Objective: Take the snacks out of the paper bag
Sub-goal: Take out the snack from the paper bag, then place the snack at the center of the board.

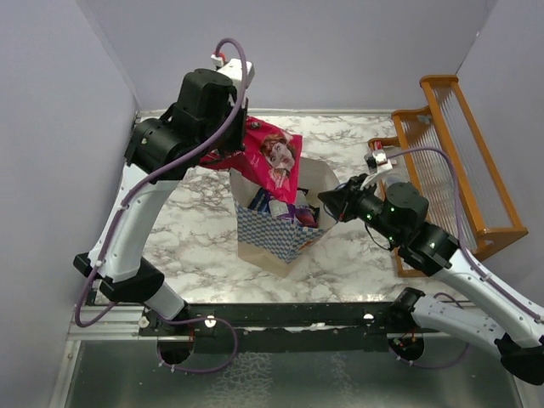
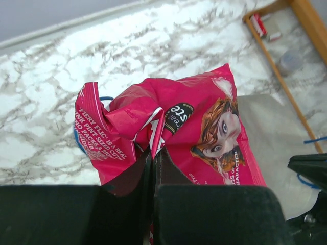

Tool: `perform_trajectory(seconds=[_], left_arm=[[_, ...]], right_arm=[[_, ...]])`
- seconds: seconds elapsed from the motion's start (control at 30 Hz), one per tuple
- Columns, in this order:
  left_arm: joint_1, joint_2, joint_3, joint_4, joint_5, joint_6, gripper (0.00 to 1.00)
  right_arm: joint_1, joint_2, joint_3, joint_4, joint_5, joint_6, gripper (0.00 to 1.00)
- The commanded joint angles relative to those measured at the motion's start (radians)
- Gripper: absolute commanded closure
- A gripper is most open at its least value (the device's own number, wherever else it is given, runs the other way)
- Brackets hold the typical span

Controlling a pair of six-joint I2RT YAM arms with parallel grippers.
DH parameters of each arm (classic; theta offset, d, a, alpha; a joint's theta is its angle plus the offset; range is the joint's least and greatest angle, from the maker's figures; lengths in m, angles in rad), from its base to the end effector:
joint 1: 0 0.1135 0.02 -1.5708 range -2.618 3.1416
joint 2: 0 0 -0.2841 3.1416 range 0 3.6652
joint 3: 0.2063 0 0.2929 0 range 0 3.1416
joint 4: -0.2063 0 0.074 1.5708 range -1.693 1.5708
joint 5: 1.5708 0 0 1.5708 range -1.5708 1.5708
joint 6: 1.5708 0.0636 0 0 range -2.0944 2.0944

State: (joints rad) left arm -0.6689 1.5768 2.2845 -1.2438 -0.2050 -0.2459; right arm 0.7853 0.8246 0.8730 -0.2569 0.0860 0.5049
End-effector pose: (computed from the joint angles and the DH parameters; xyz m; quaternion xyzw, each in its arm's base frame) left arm 0.2573 -0.1869 0.5600 0.1320 0.8559 -0.1375 0.4807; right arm 0.1771 0.1693 0.3675 -0.0816 0.7723 0.3516 0.5228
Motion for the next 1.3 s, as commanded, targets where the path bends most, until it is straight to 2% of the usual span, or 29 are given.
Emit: perform_trajectory(seconds=[0.0,0.2,0.27,0.43,0.53,0.57,0.73,0.9,0.93,1.07,1.17,1.27], left_arm=[[0.002,-0.087,0.014,0.223,-0.095,-0.016,1.0],[0.011,-0.186,-0.129,0.522,-0.245,-0.022,1.0],[0.02,-0.162,-0.106,0.575,-0.282,-0.003,1.0],[0.055,-0.052,-0.035,0.7,-0.497,-0.006,1.0],[0.111,-0.012,-0.061,0.827,-0.517,0.018,1.0],[0.139,0.01,-0.068,0.865,-0.504,0.019,1.0],[0.292,0.112,-0.026,0.857,-0.414,-0.106,1.0],[0.415,0.189,-0.084,0.882,-0.3,-0.218,1.0],[0.448,0.2,-0.093,0.87,-0.277,-0.291,1.0],[0.552,0.219,-0.215,0.915,-0.187,-0.406,1.0],[0.654,0.229,-0.351,1.059,-0.004,-0.414,1.0],[0.715,0.259,-0.411,1.095,0.055,-0.437,1.0]], right_arm=[[0.0,0.025,0.013,-0.038,0.04,0.024,0.91],[-0.001,0.042,0.028,-0.031,0.004,-0.004,0.91],[0.0,0.046,0.04,-0.036,-0.006,-0.023,0.91],[0.0,0.044,0.071,-0.072,0.015,-0.068,0.91],[0.0,0.045,0.095,-0.091,0.009,-0.111,0.91],[0.0,0.044,0.102,-0.095,0.004,-0.128,0.91],[0.0,0.037,0.126,-0.106,0.008,-0.2,0.91],[0.0,0.037,0.132,-0.101,-0.018,-0.271,0.91],[0.0,0.039,0.134,-0.103,-0.026,-0.283,0.91],[0.0,0.046,0.145,-0.109,-0.033,-0.315,0.91],[0.0,0.054,0.16,-0.117,-0.053,-0.358,0.91],[0.0,0.069,0.199,-0.162,-0.067,-0.398,0.93]])
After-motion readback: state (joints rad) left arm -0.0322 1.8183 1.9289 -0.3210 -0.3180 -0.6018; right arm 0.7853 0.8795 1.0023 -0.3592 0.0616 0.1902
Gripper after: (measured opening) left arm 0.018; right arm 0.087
